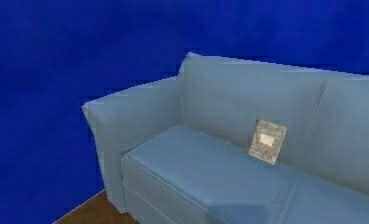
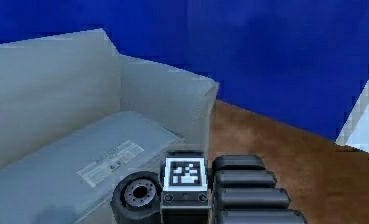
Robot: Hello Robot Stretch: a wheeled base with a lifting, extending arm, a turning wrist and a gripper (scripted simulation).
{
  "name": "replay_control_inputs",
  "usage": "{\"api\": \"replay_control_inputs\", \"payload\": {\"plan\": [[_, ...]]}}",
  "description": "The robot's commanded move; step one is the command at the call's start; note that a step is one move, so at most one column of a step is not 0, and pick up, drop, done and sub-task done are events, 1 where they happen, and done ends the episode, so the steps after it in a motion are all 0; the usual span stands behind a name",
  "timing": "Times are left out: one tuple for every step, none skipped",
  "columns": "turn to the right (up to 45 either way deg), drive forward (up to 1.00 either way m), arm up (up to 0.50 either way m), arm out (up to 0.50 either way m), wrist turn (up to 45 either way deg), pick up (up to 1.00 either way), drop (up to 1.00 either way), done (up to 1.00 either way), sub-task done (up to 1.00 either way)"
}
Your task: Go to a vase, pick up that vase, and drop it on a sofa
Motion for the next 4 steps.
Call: {"api": "replay_control_inputs", "payload": {"plan": [[-9.0,0.0,0.0,0.0,0.0,0.0,0.0,0.0,0.0],[3.0,0.0,0.0,0.0,0.0,0.0,0.0,0.0,0.0],[3.0,0.0,0.0,0.0,0.0,0.0,0.0,0.0,0.0],[45.0,0.0,0.0,0.0,0.0,0.0,0.0,0.0,0.0]]}}
